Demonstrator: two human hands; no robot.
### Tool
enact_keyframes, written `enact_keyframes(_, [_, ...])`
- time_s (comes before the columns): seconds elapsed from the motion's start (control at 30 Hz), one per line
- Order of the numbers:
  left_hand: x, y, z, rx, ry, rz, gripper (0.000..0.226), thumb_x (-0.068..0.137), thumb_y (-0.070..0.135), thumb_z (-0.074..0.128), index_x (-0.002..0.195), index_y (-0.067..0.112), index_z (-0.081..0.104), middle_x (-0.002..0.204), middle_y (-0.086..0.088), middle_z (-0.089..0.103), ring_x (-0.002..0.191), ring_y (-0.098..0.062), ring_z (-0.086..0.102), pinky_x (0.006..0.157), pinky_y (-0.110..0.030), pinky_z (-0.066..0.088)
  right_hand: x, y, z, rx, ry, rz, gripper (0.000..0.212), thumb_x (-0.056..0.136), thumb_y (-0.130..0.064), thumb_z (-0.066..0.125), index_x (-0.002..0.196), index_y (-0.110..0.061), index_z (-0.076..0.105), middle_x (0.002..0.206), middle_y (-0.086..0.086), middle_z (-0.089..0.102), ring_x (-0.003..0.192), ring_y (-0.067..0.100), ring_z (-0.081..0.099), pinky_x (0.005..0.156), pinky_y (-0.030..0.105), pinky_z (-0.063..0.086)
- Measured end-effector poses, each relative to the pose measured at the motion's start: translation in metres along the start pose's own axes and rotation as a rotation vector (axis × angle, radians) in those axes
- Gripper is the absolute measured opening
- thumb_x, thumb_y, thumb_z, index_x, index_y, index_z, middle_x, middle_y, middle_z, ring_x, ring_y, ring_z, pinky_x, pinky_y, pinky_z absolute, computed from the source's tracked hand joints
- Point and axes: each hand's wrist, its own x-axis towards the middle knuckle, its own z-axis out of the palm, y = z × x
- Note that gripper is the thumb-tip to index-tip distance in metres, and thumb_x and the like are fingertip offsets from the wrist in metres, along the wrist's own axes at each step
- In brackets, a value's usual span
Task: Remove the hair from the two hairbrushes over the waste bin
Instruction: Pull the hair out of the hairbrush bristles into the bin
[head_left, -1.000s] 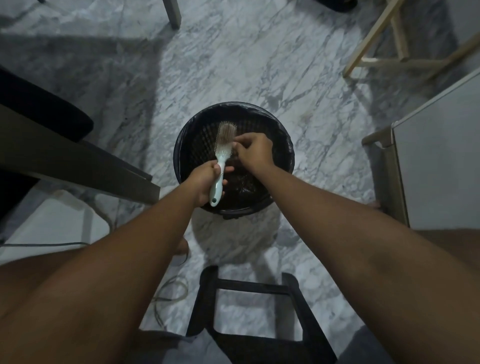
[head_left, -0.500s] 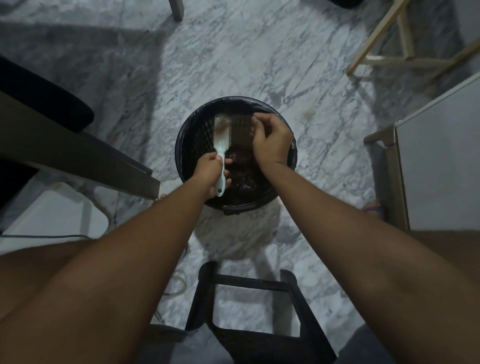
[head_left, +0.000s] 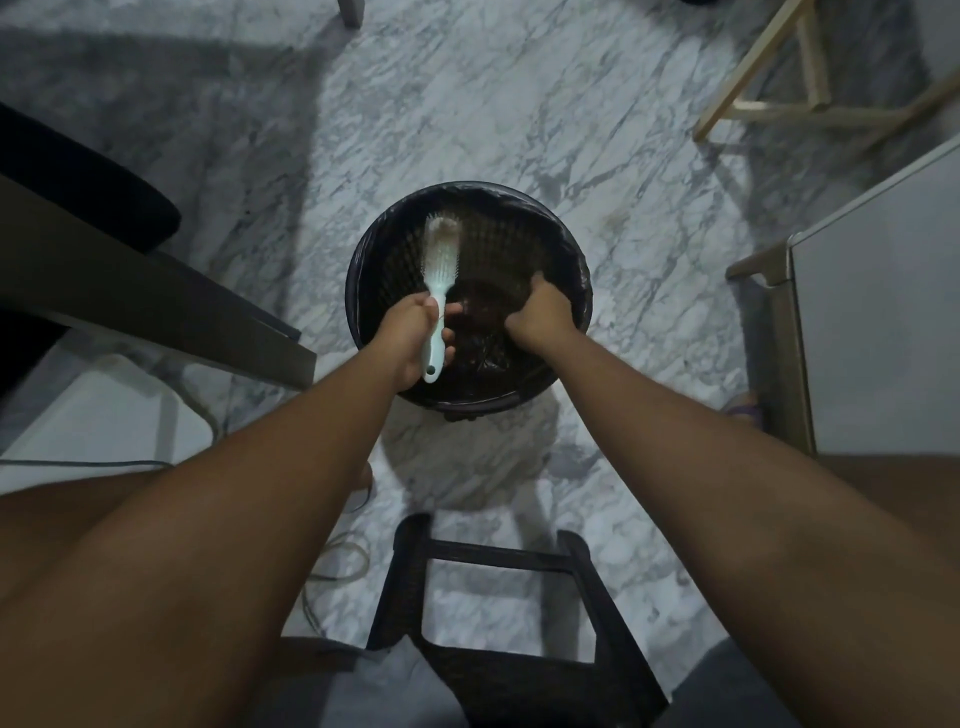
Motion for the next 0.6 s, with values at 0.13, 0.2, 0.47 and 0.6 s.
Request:
enact_keyframes(0.13, [0.0, -0.006, 0.002, 0.028, -0.078, 0.007, 0.026, 0.106, 0.016, 0.036, 0.128, 0.016, 0.051, 0.114, -0.001, 0.065, 0.063, -0.014, 0.048, 0.05, -0.026, 0.041, 0.0, -0.015, 0.01, 0.282, 0.155, -0.238, 0.072, 0.094, -0.023, 0.06, 0.155, -0.024, 0.022, 0.139, 0.009, 0.055, 0.119, 0.019, 0.059, 0.097, 0.023, 0.043])
enact_keyframes(0.2, [-0.001, -0.009, 0.002, 0.047, -0.114, 0.008, 0.028, 0.106, 0.017, 0.037, 0.131, 0.017, 0.05, 0.114, 0.0, 0.066, 0.063, -0.013, 0.048, 0.05, -0.027, 0.042, 0.003, -0.022, 0.01, 0.363, 0.166, -0.26, 0.068, 0.093, -0.029, 0.064, 0.152, -0.025, 0.031, 0.134, 0.005, 0.059, 0.108, 0.012, 0.064, 0.091, 0.018, 0.044])
enact_keyframes(0.47, [-0.001, -0.011, 0.006, -0.038, -0.119, -0.017, 0.027, 0.106, 0.017, 0.036, 0.13, 0.013, 0.049, 0.116, -0.003, 0.065, 0.063, -0.014, 0.049, 0.052, -0.029, 0.045, 0.008, -0.018, 0.011, 0.422, 0.371, -0.33, 0.009, 0.089, -0.016, 0.068, 0.092, -0.01, 0.075, 0.085, 0.001, 0.075, 0.075, 0.007, 0.067, 0.073, 0.013, 0.053])
enact_keyframes(0.6, [0.002, -0.01, 0.007, -0.101, -0.041, -0.014, 0.031, 0.106, 0.016, 0.034, 0.131, 0.004, 0.05, 0.101, -0.004, 0.061, 0.059, -0.012, 0.045, 0.048, -0.025, 0.043, 0.009, -0.008, 0.013, 0.514, 0.477, -0.354, 0.007, 0.09, -0.016, 0.064, 0.085, -0.012, 0.068, 0.076, 0.001, 0.071, 0.069, 0.016, 0.068, 0.067, 0.033, 0.059])
